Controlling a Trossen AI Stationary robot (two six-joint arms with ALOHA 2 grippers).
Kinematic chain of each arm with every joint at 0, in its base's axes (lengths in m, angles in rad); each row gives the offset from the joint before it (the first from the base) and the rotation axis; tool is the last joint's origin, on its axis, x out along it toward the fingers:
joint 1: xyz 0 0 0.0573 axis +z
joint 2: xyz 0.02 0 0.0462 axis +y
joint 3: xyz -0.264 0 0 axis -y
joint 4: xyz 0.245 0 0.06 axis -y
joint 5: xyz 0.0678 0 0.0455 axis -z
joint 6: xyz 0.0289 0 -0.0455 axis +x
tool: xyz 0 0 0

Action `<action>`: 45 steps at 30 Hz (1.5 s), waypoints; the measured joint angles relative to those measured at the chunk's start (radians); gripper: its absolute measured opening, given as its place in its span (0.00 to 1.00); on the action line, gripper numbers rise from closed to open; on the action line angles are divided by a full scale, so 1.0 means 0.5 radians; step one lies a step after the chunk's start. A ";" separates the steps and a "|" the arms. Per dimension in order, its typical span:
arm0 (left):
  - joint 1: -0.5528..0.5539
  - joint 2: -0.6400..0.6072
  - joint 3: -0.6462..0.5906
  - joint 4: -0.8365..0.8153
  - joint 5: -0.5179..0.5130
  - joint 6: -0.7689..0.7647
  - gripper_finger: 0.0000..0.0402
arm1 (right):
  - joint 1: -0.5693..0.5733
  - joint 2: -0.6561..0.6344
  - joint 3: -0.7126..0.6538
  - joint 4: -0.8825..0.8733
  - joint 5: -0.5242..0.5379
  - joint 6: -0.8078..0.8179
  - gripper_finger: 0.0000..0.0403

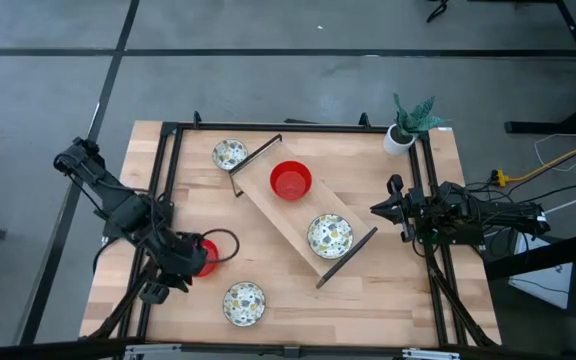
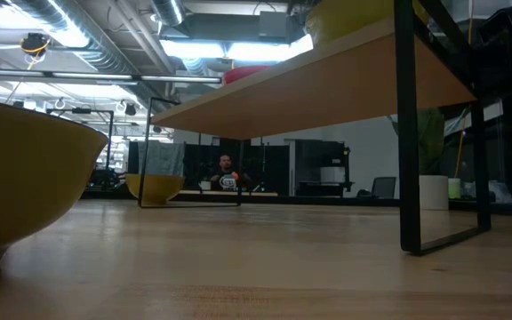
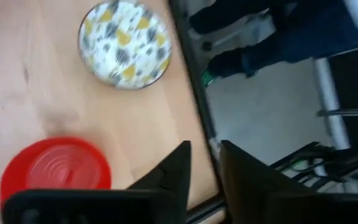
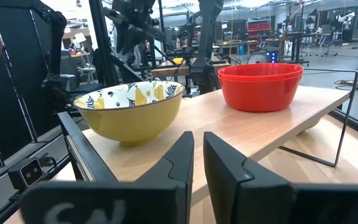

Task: Pick & Place Mini bowls
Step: Stack the red bowl on top of the red bowls on the shelf

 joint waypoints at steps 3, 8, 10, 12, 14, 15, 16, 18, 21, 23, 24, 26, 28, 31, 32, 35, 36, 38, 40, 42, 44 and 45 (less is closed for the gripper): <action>-0.040 0.049 -0.001 -0.115 -0.042 -0.070 0.30 | 0.000 0.000 0.000 0.000 0.000 -0.002 0.10; -0.084 0.142 -0.023 -0.166 -0.047 -0.100 0.43 | -0.001 0.000 0.000 0.000 0.000 -0.003 0.10; -0.104 0.179 -0.046 -0.162 -0.046 -0.101 0.46 | 0.000 0.000 0.000 0.000 0.000 0.001 0.10; -0.128 0.224 -0.081 -0.163 -0.047 -0.136 0.49 | -0.001 0.000 0.000 0.000 0.000 -0.001 0.10; -0.156 0.265 -0.099 -0.176 -0.047 -0.152 0.51 | 0.000 0.000 0.000 0.000 0.000 -0.003 0.10; -0.173 0.283 -0.110 -0.176 -0.047 -0.152 0.51 | -0.001 0.000 0.000 0.000 0.000 0.000 0.10; -0.189 0.302 -0.118 -0.193 -0.047 -0.153 0.52 | -0.001 0.000 0.000 0.000 0.000 0.001 0.10; -0.217 0.334 -0.143 -0.213 -0.048 -0.154 0.53 | 0.000 0.000 0.000 0.000 0.000 -0.003 0.10; -0.257 0.348 -0.210 -0.209 -0.080 -0.175 0.53 | 0.000 0.000 0.000 0.000 0.000 0.001 0.10; -0.281 0.348 -0.261 -0.211 -0.163 -0.232 0.53 | 0.000 0.000 0.000 0.000 0.000 -0.002 0.10; -0.293 0.348 -0.282 -0.210 -0.203 -0.253 0.53 | 0.000 0.000 0.000 0.000 0.000 -0.003 0.10; -0.317 0.347 -0.320 -0.209 -0.268 -0.282 0.53 | 0.000 0.000 0.000 0.000 0.000 0.000 0.10; -0.336 0.347 -0.361 -0.193 -0.318 -0.287 0.53 | 0.000 0.000 0.000 0.000 0.000 -0.001 0.10; -0.364 0.347 -0.420 -0.176 -0.400 -0.280 0.53 | -0.001 0.000 0.000 0.000 0.000 -0.001 0.10; -0.372 0.346 -0.440 -0.165 -0.423 -0.279 0.53 | -0.001 0.000 0.000 0.000 0.000 0.001 0.10; -0.372 0.346 -0.518 -0.086 -0.455 -0.277 0.52 | 0.000 0.000 0.000 0.000 0.000 -0.003 0.10; -0.372 0.346 -0.547 -0.049 -0.456 -0.276 0.52 | 0.000 0.000 0.000 0.000 0.000 -0.003 0.10; -0.371 0.346 -0.606 0.038 -0.457 -0.271 0.52 | 0.000 0.000 0.000 0.000 0.000 0.001 0.10; -0.371 0.346 -0.671 0.096 -0.476 -0.273 0.52 | -0.001 0.000 0.000 -0.001 0.000 -0.003 0.10; -0.371 0.346 -0.729 0.125 -0.513 -0.274 0.52 | 0.000 0.000 0.000 -0.001 0.000 -0.002 0.10; -0.371 0.346 -0.785 0.156 -0.537 -0.275 0.52 | 0.000 0.000 0.000 -0.002 0.000 0.000 0.10; -0.365 0.346 -0.810 0.164 -0.539 -0.275 0.52 | -0.001 0.000 0.000 -0.004 0.000 -0.002 0.10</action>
